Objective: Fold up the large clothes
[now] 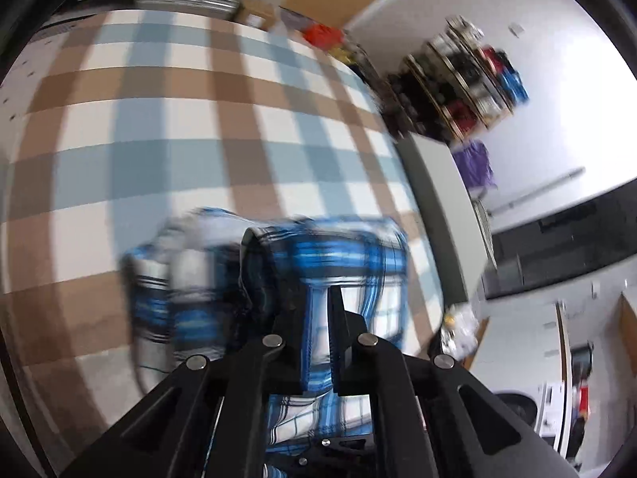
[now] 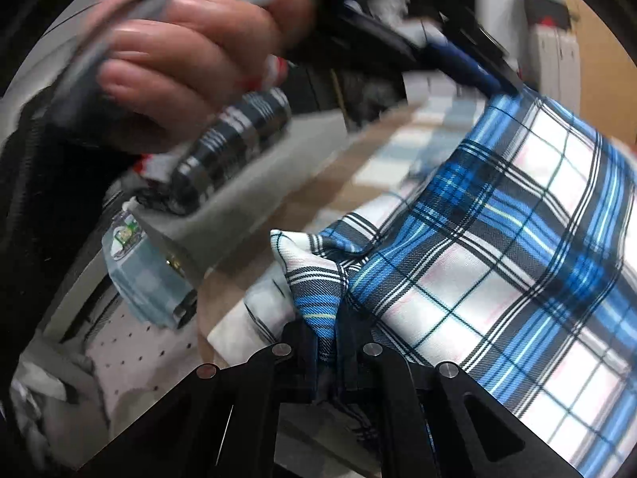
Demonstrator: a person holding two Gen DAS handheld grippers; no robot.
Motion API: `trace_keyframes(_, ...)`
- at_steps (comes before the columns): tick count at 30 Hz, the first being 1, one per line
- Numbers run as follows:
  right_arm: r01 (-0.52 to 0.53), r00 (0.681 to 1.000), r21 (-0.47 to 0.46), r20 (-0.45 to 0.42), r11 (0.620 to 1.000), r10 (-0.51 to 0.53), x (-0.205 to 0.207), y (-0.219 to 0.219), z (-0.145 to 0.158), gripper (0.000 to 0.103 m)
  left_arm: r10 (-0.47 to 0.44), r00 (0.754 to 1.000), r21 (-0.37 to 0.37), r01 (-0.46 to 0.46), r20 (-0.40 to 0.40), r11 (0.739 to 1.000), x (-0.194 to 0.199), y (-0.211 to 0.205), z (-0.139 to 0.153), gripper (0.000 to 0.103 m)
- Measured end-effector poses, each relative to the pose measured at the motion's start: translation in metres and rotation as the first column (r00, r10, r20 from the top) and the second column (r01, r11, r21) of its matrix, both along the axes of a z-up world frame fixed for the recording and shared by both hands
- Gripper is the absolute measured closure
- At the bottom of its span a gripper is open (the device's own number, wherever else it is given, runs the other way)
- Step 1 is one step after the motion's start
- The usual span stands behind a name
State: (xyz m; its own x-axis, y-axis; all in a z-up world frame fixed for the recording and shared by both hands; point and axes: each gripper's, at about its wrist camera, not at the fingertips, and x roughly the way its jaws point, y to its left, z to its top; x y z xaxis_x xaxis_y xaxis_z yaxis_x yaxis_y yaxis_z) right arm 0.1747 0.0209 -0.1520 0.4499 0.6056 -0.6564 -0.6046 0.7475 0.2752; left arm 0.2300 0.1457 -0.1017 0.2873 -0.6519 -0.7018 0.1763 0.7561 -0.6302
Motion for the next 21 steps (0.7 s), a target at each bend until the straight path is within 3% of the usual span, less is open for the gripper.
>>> trace_keyframes(3,0.019,0.997,0.001,-0.081,1.0,-0.019,0.013,0.01,-0.019,0.092,0.064,0.998,0.01,-0.064,-0.021,0.998,0.003,0.02,-0.016,0.101)
trace_keyframes(5,0.025,0.993,0.026,-0.116,0.999,-0.022,0.016,0.01,-0.022,0.083,0.074,0.997,-0.007,-0.074,-0.038,0.997,-0.002,0.024,-0.024,0.101)
trace_keyframes(6,0.021,0.99,0.044,-0.14,0.999,-0.014,0.013,0.009,-0.022,0.069,0.069,0.997,0.008,-0.069,-0.029,0.998,-0.007,0.023,-0.025,0.1)
trace_keyframes(7,0.003,0.986,0.084,-0.167,0.996,0.011,0.012,0.004,-0.019,0.047,0.061,0.998,0.032,-0.061,-0.022,0.998,-0.013,0.021,-0.025,0.1)
trace_keyframes(9,-0.034,0.981,0.147,-0.187,0.989,0.062,0.006,-0.006,-0.014,0.024,0.051,0.999,0.113,-0.05,-0.009,0.992,-0.025,0.015,-0.029,0.092)
trace_keyframes(12,-0.07,0.981,0.22,-0.164,0.973,0.107,-0.021,-0.039,0.004,0.015,0.027,0.999,0.108,-0.025,-0.018,0.994,-0.044,0.01,-0.04,0.06)
trace_keyframes(15,-0.037,0.986,0.293,-0.144,0.956,0.082,-0.042,-0.085,0.022,0.004,0.007,1.0,0.052,-0.006,-0.011,0.999,-0.059,0.004,-0.037,0.058)
trace_keyframes(17,0.014,0.99,0.331,-0.137,0.943,0.033,-0.051,-0.118,0.031,0.003,-0.014,0.999,0.036,0.013,0.029,0.999,-0.067,0.001,-0.028,0.047)
trace_keyframes(19,0.081,0.99,0.362,-0.137,0.929,-0.033,-0.056,-0.147,0.039,0.0,-0.041,0.996,0.057,0.036,0.085,0.998,-0.076,-0.016,-0.02,0.021)
trace_keyframes(21,0.15,0.986,0.356,-0.124,0.922,-0.112,-0.058,-0.173,0.043,0.0,-0.069,0.991,0.124,0.055,0.112,0.991,-0.078,-0.031,-0.023,0.021)
